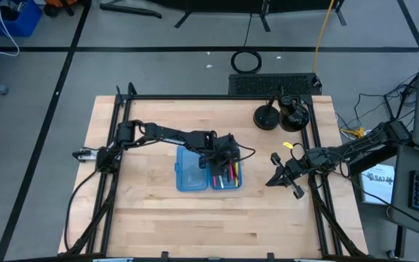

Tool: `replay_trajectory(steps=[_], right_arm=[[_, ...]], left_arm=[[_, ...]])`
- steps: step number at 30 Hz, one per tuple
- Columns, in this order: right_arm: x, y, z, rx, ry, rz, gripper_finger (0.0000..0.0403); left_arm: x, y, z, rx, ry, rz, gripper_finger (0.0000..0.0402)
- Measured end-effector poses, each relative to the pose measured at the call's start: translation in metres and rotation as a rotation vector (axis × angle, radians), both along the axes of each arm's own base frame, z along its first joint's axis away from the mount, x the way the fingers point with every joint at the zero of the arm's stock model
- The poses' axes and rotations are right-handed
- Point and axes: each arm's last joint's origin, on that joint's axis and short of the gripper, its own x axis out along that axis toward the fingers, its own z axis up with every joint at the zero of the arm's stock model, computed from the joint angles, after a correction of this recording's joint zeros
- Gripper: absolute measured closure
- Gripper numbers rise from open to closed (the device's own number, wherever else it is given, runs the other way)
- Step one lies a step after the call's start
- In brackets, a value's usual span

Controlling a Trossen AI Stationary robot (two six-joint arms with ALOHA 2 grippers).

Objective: Pick & place school supplies into a supply box
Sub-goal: Put the black pen into the blue supply box, then return to Home Position

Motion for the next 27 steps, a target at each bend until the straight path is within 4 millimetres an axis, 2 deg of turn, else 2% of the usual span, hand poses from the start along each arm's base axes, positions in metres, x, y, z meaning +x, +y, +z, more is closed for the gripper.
replay_trajectory(steps=[9, 13, 17, 19, 22, 25, 27], right_arm=[[0.000, 0.000, 0.002, 0.006, -0.018, 0.000, 0.0403], [0.000, 0.000, 0.003, 0.009, -0.029, 0.000, 0.0403], [0.000, 0.000, 0.003, 0.022, -0.022, 0.000, 0.0403], [0.000, 0.000, 0.003, 0.023, -0.022, 0.000, 0.0403], [0.000, 0.000, 0.003, 0.024, -0.028, 0.003, 0.0403], [0.000, 0.000, 0.003, 0.019, -0.032, 0.003, 0.0403], [0.000, 0.000, 0.003, 0.008, -0.033, 0.004, 0.0403]], left_arm=[[-0.004, 0.003, -0.002, -0.041, 0.051, 0.020, 0.0277], [-0.003, 0.001, -0.002, 0.041, 0.033, 0.000, 0.0262], [-0.003, -0.008, 0.008, 0.166, 0.015, -0.018, 0.0259], [-0.005, -0.014, 0.021, 0.197, 0.011, -0.016, 0.0259], [-0.010, -0.026, 0.054, 0.222, -0.012, -0.014, 0.0259], [-0.027, -0.038, 0.098, 0.275, -0.024, 0.049, 0.0266], [-0.049, -0.043, 0.132, 0.253, 0.003, 0.156, 0.0283]])
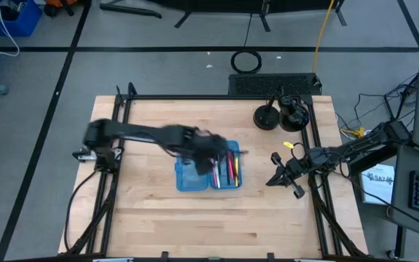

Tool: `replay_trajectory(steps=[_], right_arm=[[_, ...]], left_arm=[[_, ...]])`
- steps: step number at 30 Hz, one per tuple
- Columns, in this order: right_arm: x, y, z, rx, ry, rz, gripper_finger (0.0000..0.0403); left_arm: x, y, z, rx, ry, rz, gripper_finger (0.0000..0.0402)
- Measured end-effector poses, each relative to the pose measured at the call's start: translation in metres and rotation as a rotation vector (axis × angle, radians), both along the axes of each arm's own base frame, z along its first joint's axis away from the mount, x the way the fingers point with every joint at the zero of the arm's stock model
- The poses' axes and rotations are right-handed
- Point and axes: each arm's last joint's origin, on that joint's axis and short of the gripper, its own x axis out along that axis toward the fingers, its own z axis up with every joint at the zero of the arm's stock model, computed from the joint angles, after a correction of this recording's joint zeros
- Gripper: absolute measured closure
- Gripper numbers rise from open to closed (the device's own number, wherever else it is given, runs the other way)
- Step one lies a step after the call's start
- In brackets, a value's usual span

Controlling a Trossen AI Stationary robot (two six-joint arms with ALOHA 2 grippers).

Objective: Pick & place school supplies into a supply box
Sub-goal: Return to Home Position

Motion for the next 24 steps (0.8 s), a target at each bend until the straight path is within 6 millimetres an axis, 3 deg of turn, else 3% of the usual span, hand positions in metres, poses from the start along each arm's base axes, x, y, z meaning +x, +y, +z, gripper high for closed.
replay_trajectory(steps=[2, 5, 7, 9, 13, 18, 24], right_arm=[[0.000, 0.000, -0.001, -0.023, 0.005, 0.000, 0.0403], [0.000, 0.000, -0.004, -0.074, 0.012, -0.008, 0.0403], [0.001, -0.001, -0.005, -0.102, 0.012, -0.048, 0.0403], [0.001, -0.003, -0.006, -0.125, 0.016, -0.108, 0.0403], [0.002, -0.007, -0.008, -0.160, 0.024, -0.245, 0.0403], [0.003, -0.010, -0.007, -0.159, 0.027, -0.362, 0.0403], [0.000, -0.012, -0.013, -0.239, 0.083, -0.360, 0.0403]], left_arm=[[-0.030, 0.001, 0.032, -0.083, 0.020, 0.162, 0.0309], [-0.081, 0.007, 0.063, -0.254, 0.106, 0.469, 0.0366], [-0.114, 0.008, 0.073, -0.380, 0.125, 0.653, 0.0391], [-0.143, 0.003, 0.076, -0.480, 0.057, 0.722, 0.0393], [-0.191, -0.008, 0.071, -0.746, -0.191, 0.686, 0.0398], [-0.229, -0.001, 0.060, -1.198, -0.607, 0.701, 0.0398], [-0.259, 0.000, 0.007, -1.353, -0.694, 0.659, 0.0397]])
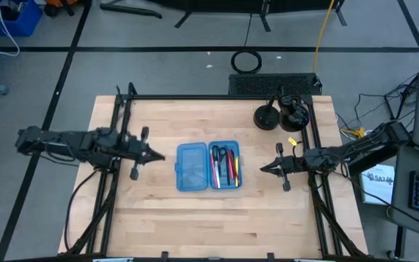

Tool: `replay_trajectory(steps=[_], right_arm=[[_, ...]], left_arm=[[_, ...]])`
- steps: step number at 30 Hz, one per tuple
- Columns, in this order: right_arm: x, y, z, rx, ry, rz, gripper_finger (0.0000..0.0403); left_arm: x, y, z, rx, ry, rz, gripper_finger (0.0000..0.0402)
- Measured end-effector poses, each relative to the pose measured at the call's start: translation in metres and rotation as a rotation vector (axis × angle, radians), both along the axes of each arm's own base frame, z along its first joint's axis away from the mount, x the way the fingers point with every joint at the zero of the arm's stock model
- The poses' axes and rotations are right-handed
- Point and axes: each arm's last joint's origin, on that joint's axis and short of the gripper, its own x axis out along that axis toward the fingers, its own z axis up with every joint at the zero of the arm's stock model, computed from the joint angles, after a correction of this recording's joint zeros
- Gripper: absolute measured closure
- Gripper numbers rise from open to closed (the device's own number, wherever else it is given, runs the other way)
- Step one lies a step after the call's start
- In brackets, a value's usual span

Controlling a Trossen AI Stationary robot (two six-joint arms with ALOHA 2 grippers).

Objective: Pick & place school supplies into a supply box
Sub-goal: Return to Home Position

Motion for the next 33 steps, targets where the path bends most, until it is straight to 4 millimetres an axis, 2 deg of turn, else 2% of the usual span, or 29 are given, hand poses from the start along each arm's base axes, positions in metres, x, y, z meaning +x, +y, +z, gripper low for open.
replay_trajectory(steps=[3, 7, 10, 15, 24, 27, 33], right_arm=[[-0.002, -0.002, 0.001, -0.013, -0.002, -0.001, 0.0403], [-0.005, -0.005, 0.010, 0.038, -0.087, 0.107, 0.0403], [-0.004, -0.014, 0.012, 0.063, -0.101, 0.063, 0.0403], [-0.004, -0.028, 0.012, 0.094, -0.102, 0.016, 0.0403], [-0.010, -0.040, 0.019, 0.135, -0.164, -0.002, 0.0403], [-0.014, -0.038, 0.021, 0.165, -0.179, 0.008, 0.0403], [-0.022, -0.031, 0.013, 0.145, -0.098, -0.043, 0.0403]], left_arm=[[-0.011, -0.005, -0.026, 0.001, -0.004, -0.041, 0.0398], [-0.023, -0.009, -0.041, 0.027, -0.046, -0.070, 0.0399], [-0.029, -0.008, -0.048, 0.071, -0.077, -0.067, 0.0399], [-0.031, -0.004, -0.068, 0.110, -0.071, -0.067, 0.0399], [-0.032, 0.005, -0.104, 0.098, -0.175, -0.072, 0.0400], [-0.034, 0.006, -0.109, 0.077, -0.177, -0.063, 0.0400], [-0.039, 0.005, -0.108, 0.083, -0.201, -0.056, 0.0400]])
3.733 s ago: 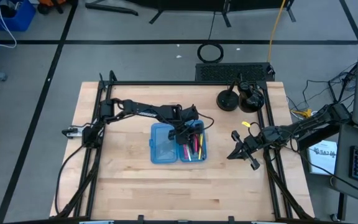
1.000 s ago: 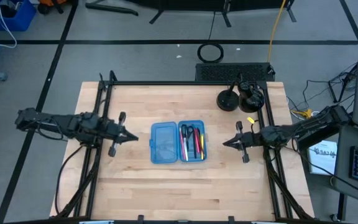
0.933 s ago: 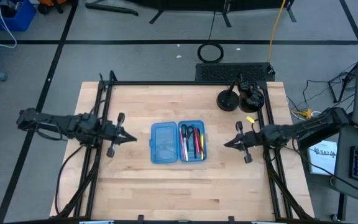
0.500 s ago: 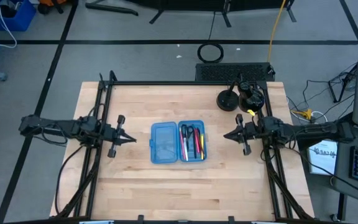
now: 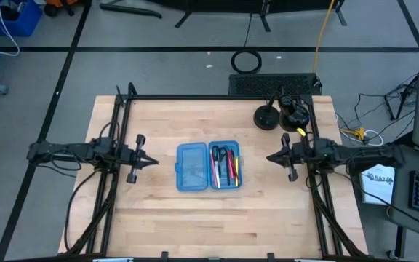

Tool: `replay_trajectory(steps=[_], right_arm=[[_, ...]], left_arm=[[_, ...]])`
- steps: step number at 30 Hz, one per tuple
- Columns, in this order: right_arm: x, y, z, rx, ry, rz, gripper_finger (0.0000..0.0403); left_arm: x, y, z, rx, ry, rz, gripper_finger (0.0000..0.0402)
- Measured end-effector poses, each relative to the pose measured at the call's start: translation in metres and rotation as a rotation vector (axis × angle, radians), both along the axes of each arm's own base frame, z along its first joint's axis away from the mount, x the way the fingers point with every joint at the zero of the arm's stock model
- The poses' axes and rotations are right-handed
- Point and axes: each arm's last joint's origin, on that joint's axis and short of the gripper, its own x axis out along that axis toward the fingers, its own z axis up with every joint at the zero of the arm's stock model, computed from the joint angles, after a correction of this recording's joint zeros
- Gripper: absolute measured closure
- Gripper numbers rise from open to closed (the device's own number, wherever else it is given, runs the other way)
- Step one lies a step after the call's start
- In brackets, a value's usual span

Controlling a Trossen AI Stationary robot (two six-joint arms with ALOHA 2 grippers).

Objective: Pick & place school supplies into a supply box
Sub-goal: Return to Home Position

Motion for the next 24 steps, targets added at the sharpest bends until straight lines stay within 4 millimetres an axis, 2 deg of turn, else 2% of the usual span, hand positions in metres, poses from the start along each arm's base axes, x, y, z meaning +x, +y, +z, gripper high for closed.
replay_trajectory(steps=[7, 15, 24], right_arm=[[-0.014, 0.013, 0.002, -0.077, -0.038, 0.040, 0.0403], [-0.015, 0.023, 0.003, -0.132, -0.083, 0.117, 0.0403], [-0.017, 0.027, 0.005, -0.114, -0.099, 0.100, 0.0403]], left_arm=[[-0.008, -0.002, 0.000, 0.051, -0.030, -0.003, 0.0401], [-0.010, -0.005, -0.004, 0.070, 0.006, -0.017, 0.0401], [-0.011, -0.008, -0.005, 0.079, 0.015, -0.032, 0.0401]])
